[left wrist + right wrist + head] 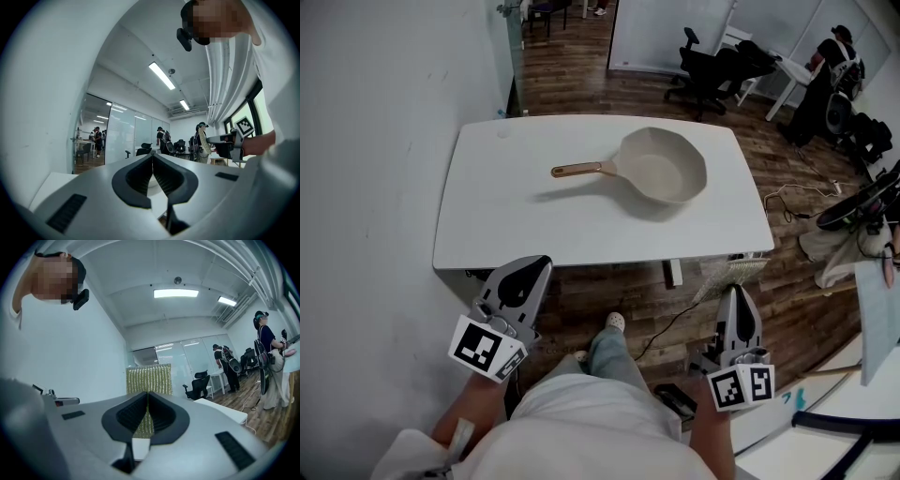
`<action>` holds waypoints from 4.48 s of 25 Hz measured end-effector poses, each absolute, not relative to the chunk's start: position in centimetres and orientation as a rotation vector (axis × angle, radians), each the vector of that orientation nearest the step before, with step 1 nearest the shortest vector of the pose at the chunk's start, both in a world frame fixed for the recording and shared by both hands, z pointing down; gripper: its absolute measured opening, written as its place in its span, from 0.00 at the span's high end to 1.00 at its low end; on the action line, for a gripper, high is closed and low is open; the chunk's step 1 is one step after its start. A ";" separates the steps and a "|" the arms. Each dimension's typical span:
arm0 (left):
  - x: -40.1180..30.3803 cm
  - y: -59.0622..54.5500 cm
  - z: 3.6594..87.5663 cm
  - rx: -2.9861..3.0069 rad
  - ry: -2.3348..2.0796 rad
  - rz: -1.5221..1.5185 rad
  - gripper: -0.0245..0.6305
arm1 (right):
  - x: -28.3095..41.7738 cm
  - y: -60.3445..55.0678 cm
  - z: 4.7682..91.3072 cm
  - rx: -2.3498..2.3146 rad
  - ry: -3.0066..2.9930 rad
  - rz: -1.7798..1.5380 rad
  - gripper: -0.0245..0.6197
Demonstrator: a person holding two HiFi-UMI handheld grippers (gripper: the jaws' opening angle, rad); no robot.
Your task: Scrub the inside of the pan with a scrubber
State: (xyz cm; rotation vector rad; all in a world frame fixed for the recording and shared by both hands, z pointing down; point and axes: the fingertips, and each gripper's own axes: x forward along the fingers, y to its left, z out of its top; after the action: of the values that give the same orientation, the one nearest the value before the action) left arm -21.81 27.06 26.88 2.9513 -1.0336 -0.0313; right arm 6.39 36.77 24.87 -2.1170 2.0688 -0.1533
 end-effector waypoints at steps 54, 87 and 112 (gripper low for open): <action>-15.2 12.6 24.0 2.850 -1.383 -0.044 0.94 | 15.0 16.5 24.5 -1.852 2.231 -0.200 0.92; -8.1 10.6 25.4 2.846 -1.465 0.108 0.94 | 19.6 10.6 27.2 -1.697 2.349 -0.314 0.92; -5.3 1.9 24.4 2.948 -1.147 0.002 0.94 | 21.2 8.2 24.9 -1.900 2.191 -0.253 0.92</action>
State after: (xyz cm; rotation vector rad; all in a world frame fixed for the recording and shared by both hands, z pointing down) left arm -5.27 1.91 24.41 2.9481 -1.1469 0.0022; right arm 21.23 8.23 24.90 -1.9004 2.1908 -0.2532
